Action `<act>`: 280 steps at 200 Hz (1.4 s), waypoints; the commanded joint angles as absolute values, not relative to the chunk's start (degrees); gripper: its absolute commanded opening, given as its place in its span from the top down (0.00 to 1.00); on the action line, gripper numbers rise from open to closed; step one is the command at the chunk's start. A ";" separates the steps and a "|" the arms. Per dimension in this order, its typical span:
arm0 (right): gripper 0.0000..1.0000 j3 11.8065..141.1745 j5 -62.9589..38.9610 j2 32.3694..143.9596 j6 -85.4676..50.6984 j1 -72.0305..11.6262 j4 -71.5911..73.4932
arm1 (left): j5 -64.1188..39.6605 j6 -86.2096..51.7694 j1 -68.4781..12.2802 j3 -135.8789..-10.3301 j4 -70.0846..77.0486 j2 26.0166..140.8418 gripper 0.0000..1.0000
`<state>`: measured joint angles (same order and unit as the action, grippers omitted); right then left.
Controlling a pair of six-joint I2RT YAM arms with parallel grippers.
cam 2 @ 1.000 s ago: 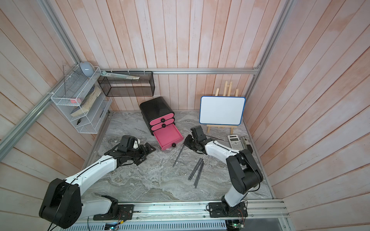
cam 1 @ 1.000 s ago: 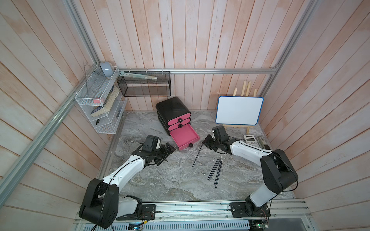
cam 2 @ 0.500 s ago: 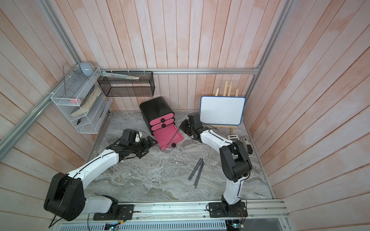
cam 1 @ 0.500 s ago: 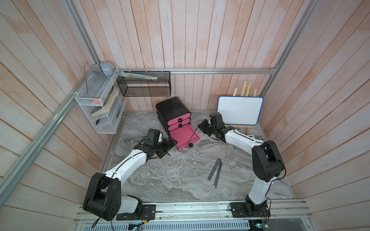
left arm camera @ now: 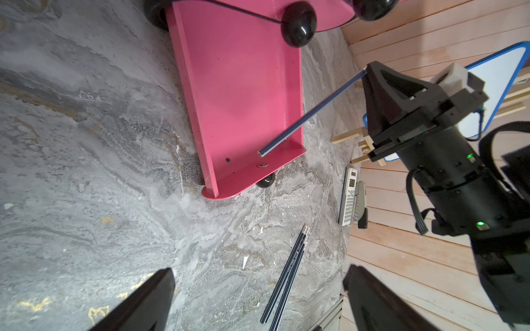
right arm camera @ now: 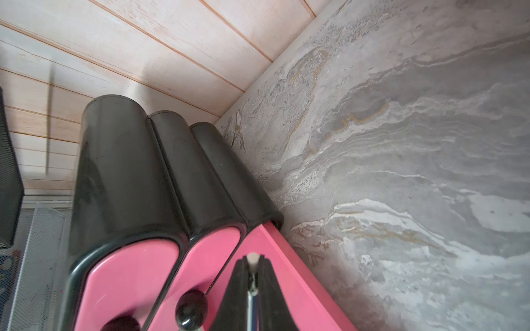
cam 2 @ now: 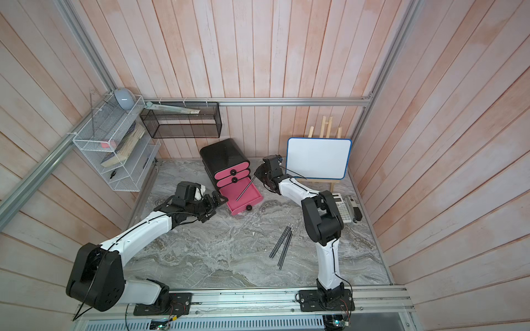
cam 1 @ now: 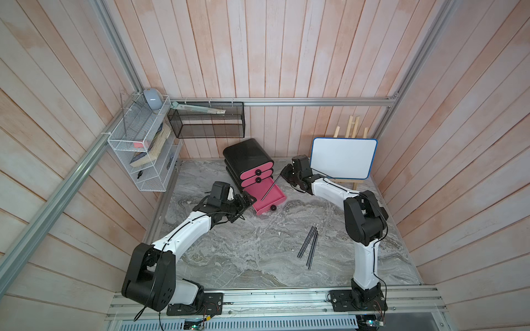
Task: Please place the pencils in the drawer according to their color
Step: Place the pencil in the drawer.
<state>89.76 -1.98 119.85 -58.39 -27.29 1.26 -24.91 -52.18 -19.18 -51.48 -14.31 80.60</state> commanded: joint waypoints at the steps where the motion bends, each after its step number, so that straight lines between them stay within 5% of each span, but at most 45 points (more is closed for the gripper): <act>1: 1.00 92.65 -0.25 122.65 -56.35 -27.77 -0.48 | -25.97 -53.12 -18.94 -51.69 -11.62 81.12 0.01; 136: 1.00 97.60 -2.12 128.30 -52.38 -33.40 -4.42 | -26.72 -55.55 -18.98 -50.71 -7.67 82.53 0.00; 159: 0.79 97.45 -2.72 127.82 -52.14 -33.47 -4.79 | -26.83 -55.63 -18.98 -50.71 -7.39 82.49 0.00; 194: 0.64 95.71 -2.72 124.88 -51.64 -33.48 -4.73 | -27.09 -55.63 -18.93 -50.54 -6.75 82.51 0.01; 280: 0.62 82.33 -2.54 110.70 -52.56 -33.13 -5.73 | -27.07 -53.53 -19.05 -50.08 -8.04 82.33 0.01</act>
